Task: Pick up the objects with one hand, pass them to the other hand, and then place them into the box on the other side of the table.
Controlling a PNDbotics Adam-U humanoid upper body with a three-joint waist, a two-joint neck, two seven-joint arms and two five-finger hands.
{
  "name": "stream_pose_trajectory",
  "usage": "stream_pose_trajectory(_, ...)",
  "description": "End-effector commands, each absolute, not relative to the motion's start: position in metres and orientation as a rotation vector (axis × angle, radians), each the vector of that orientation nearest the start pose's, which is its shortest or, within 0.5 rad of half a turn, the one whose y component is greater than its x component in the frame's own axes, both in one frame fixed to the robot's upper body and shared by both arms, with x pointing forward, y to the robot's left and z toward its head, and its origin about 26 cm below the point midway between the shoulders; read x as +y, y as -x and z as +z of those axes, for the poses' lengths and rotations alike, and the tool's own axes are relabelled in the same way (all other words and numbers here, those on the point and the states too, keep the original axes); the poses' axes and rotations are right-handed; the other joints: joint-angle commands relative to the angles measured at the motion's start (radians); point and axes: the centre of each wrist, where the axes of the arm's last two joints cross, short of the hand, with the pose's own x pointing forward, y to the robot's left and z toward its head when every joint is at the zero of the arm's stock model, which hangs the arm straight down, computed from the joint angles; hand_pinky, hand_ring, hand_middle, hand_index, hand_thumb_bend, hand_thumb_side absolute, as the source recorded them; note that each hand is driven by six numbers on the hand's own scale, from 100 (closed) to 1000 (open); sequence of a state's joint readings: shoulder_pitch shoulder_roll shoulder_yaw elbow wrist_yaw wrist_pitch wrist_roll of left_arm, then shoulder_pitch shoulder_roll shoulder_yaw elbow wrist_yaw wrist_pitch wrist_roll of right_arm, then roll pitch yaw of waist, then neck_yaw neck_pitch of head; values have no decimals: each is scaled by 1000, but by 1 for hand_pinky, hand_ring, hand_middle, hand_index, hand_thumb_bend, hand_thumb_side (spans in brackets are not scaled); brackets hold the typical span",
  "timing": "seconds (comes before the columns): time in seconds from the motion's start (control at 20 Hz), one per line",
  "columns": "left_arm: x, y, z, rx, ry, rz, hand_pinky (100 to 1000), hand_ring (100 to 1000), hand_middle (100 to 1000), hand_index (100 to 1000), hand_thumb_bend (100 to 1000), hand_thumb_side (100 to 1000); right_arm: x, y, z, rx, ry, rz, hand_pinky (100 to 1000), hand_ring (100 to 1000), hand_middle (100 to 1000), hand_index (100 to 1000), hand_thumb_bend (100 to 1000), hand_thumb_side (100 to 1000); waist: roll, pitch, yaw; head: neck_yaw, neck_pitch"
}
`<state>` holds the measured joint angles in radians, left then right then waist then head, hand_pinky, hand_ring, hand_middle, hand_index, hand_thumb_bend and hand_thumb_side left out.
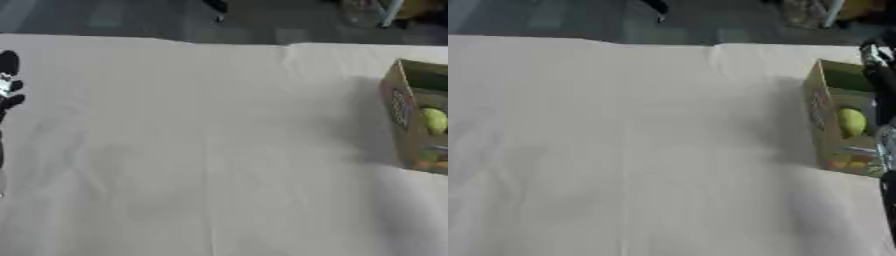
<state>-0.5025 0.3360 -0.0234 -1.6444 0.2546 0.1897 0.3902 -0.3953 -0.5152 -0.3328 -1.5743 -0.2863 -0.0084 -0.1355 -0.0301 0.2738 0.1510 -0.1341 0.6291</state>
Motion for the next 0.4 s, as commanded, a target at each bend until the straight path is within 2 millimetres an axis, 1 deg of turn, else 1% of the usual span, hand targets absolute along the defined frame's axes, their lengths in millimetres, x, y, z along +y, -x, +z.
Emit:
stream_pose_trajectory(0.05,259,-369,193,-1955,-190,123,793,740,707,853,593,530,-412,-335,213,-2124,426,-168,969,939,1000,965,100,408,8,-5,-1,-5,-19)
stream_pose_trajectory(0.2,259,-368,193,-1954,-190,120,792,734,703,853,593,529,-413,-333,215,-2132,430,-173,969,939,1000,963,100,405,8,-5,-2,-12,-22)
stream_pose_trajectory(0.4,259,-367,193,-1956,-192,122,791,731,702,853,596,527,-412,-330,218,-2141,426,-181,968,938,1000,962,100,404,6,-5,-2,-16,-18)
